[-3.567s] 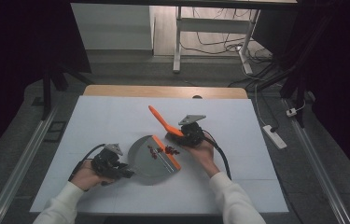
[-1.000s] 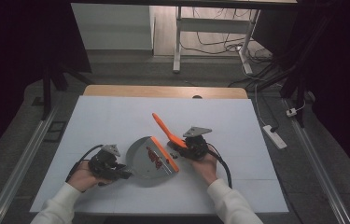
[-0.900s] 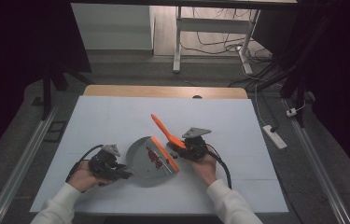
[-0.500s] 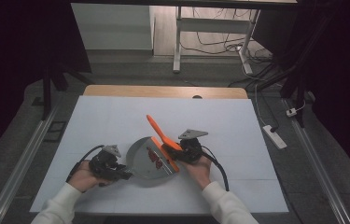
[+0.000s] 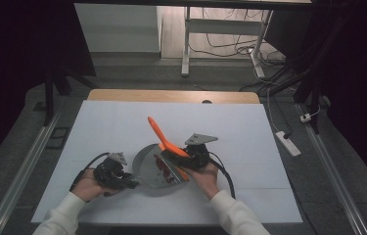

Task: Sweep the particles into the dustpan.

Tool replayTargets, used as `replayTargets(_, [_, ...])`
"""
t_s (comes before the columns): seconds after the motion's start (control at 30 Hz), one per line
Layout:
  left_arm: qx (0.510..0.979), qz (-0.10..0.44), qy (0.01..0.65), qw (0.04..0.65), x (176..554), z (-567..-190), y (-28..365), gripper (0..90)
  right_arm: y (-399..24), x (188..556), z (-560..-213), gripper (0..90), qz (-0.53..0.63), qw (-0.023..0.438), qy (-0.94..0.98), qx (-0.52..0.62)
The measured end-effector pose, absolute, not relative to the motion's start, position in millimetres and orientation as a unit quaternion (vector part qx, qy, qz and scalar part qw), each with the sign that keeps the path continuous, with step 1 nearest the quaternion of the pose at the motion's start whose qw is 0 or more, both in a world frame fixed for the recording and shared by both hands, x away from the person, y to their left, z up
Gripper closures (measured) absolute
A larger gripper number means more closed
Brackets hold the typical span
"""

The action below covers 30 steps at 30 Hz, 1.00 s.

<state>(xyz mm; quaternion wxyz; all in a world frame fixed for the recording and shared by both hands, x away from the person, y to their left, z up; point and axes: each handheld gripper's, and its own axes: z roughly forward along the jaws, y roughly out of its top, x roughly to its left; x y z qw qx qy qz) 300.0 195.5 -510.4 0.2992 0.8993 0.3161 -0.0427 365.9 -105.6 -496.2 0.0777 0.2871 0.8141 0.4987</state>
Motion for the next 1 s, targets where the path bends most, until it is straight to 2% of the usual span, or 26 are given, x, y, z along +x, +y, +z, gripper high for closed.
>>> replayTargets(0.27, [0.899,-0.041,0.314,0.303,298.0,-509.1,196.5,62.1,-131.1,374.5,-489.5,70.0,0.496,0.106,0.803,0.311])
replayTargets(1.0, [0.909,-0.047,0.282,0.303,277.2,-507.4,213.7,62.1,-163.2,352.4,-499.9,70.0,0.462,0.109,0.811,0.343])
